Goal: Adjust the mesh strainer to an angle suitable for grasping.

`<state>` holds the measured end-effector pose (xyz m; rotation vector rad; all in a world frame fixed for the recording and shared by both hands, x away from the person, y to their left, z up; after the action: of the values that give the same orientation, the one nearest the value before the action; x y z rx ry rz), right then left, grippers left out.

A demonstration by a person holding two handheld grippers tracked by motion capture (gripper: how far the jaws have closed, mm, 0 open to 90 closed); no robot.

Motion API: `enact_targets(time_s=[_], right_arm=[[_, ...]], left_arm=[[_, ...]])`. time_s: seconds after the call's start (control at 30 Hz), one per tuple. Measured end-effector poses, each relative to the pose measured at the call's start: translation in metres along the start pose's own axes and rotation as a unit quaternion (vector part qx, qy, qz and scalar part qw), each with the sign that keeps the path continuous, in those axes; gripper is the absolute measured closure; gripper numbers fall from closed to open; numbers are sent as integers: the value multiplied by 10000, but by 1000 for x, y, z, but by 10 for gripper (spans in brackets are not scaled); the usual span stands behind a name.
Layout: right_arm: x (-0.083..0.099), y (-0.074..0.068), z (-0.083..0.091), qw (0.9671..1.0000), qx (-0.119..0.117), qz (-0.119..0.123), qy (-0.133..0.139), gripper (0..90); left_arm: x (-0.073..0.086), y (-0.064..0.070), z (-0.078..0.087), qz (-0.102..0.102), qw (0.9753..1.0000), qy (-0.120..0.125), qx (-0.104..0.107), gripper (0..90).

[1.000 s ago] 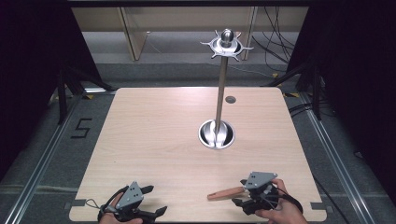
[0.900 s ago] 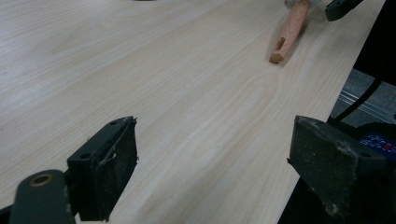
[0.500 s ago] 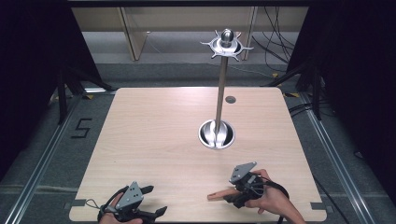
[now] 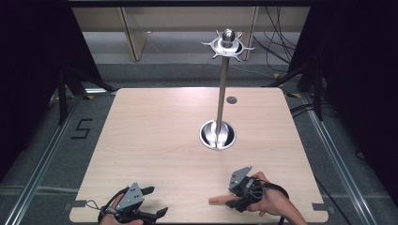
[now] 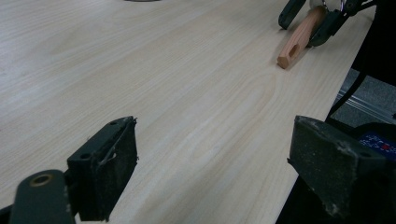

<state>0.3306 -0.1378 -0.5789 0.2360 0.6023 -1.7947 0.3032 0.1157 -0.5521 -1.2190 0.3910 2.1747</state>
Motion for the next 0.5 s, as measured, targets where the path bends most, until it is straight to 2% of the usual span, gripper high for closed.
enact_targets(time_s=[0.07,0.1,0.13,0.2,0.27,0.37,0.4,0.5], right_arm=[[1,1,1,9999,74,115,-40,506],[1,1,1,9999,74,115,-40,506],[4,1,2,9996,180,112,-178,517],[5,0,4,9995,174,102,-234,541],[6,2,4,9991,248,168,-290,564],[5,-1,4,9991,159,218,-324,582],[5,-2,4,9991,190,226,-317,625],[4,2,5,9978,332,421,-394,668]], left_arm=[[0,0,0,-1,10000,3,-21,147],[0,0,0,7,10000,16,4,147],[-1,0,-1,30,10000,47,19,147],[-1,0,-1,36,10000,63,18,147],[0,0,0,9,10000,4,8,147],[0,0,0,4,10000,5,-1,147],[0,0,0,9,10000,11,6,147],[0,0,0,11,10000,7,-3,147]])
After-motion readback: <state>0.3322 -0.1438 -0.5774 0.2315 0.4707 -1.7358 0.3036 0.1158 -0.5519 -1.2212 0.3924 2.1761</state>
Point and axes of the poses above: each handheld gripper's, and its own axes: z roughly backward along the jaws, x roughly out of its underside, y roughly to its right, the point moved 10 cm from there along -z, roughly forward along the jaws, and after that the axes turned 15 degrees about -x, right-handed, at the moved point
